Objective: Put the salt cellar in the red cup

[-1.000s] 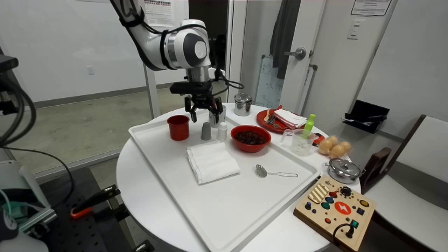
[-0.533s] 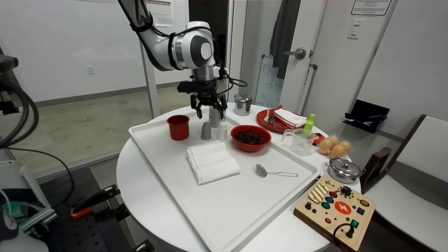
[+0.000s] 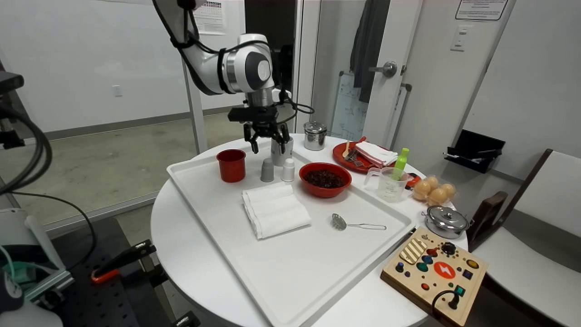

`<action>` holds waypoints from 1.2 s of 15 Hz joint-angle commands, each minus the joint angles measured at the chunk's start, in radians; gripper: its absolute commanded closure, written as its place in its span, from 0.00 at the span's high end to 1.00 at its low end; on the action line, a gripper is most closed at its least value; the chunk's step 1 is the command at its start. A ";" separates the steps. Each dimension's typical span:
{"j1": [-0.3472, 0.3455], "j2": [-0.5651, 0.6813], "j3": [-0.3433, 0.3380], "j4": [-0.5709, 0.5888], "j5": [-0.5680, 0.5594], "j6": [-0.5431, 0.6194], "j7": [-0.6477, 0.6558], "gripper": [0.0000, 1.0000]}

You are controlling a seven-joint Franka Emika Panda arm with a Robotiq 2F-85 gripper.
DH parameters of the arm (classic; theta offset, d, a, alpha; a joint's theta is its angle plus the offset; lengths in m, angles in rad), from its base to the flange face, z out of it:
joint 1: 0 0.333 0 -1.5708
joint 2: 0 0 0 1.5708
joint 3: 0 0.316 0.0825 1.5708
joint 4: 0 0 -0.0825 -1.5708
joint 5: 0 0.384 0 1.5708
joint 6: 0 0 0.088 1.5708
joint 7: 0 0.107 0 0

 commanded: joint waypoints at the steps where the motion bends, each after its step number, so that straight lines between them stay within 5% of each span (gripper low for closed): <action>1: 0.012 0.041 -0.008 0.023 0.008 -0.014 0.011 1.00; 4: 0.002 0.053 -0.012 0.017 0.013 -0.011 0.004 0.96; 5: -0.003 0.055 -0.013 0.016 0.016 -0.010 0.001 0.74; 8: -0.018 0.051 -0.018 0.011 0.021 -0.005 -0.008 0.64; 14: -0.060 0.023 -0.006 -0.008 0.056 -0.005 -0.024 0.17; 18: -0.088 -0.055 0.018 -0.042 0.117 -0.083 -0.048 0.17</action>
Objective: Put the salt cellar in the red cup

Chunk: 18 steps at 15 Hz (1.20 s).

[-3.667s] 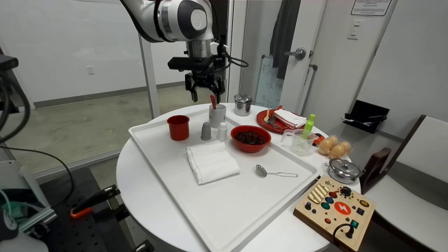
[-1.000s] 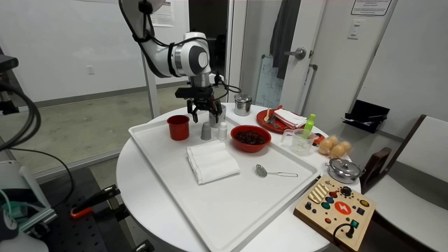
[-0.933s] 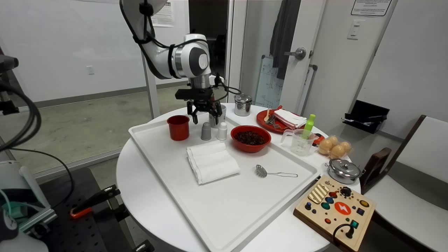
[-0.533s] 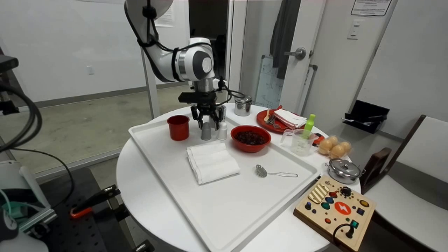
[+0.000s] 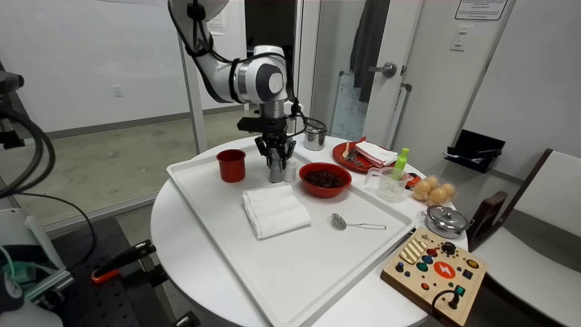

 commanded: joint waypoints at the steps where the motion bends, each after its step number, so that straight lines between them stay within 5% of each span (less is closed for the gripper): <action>1: -0.027 -0.114 0.028 -0.049 0.060 -0.107 -0.047 0.17; 8: -0.025 -0.349 0.047 -0.116 0.046 -0.297 -0.090 0.17; 18: -0.045 -0.462 0.087 -0.190 0.135 -0.336 -0.222 0.17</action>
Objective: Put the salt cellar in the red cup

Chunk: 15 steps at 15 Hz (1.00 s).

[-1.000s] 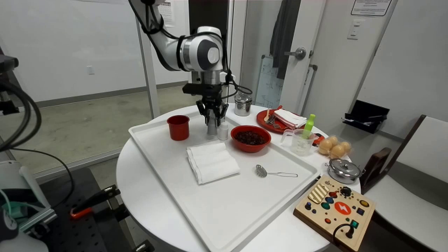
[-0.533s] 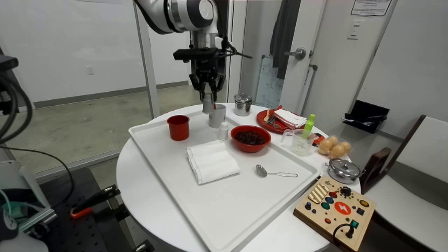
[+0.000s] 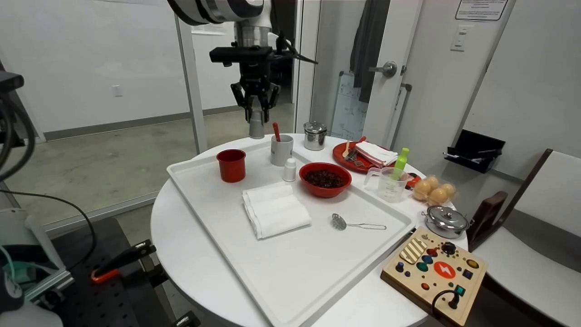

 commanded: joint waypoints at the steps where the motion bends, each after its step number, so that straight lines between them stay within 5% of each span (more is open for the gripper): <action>1: -0.022 -0.041 0.017 -0.033 0.052 -0.014 -0.083 0.17; 4: -0.026 -0.045 0.018 -0.036 0.060 -0.025 -0.127 0.17; 10: 0.095 -0.008 0.122 -0.097 0.022 0.009 0.032 0.17; 15: 0.139 0.012 0.144 -0.097 -0.016 0.052 0.074 0.17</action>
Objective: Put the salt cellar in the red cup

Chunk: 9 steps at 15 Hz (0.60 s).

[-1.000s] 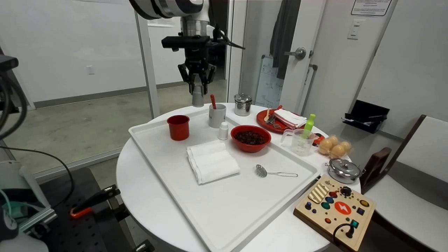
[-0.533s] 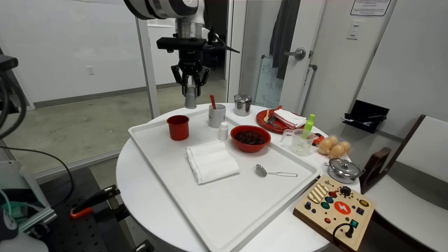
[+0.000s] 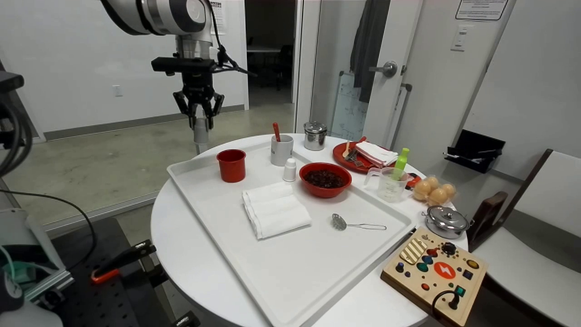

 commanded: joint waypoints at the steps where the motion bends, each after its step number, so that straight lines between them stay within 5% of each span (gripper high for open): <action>1: 0.010 0.016 -0.007 0.007 -0.049 0.050 0.034 0.17; 9: -0.007 0.063 -0.065 0.011 -0.125 0.180 0.082 0.17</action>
